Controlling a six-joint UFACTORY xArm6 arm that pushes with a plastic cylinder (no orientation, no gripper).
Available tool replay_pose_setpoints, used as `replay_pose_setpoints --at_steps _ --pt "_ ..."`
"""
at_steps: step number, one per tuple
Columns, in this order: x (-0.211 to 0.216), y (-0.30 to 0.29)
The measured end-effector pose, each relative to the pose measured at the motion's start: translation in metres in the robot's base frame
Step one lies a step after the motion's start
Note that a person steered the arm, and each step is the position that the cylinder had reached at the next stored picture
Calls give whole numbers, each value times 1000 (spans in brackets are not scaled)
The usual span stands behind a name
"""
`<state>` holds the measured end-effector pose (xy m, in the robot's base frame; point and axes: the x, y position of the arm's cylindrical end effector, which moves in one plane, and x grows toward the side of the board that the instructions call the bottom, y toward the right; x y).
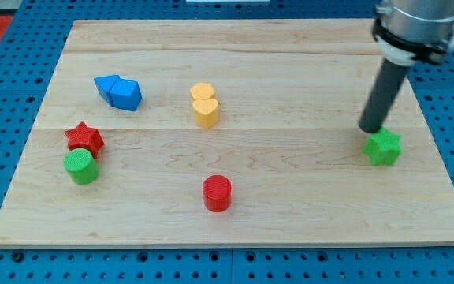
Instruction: Move the green circle to the left of the green star
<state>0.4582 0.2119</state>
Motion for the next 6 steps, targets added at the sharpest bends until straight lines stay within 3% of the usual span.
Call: replay_pose_setpoints --at_steps 1,2,3,5,6 --pt "54 -11" --pt "57 -7" --pt "22 -53" --pt "44 -240" --pt "92 -339"
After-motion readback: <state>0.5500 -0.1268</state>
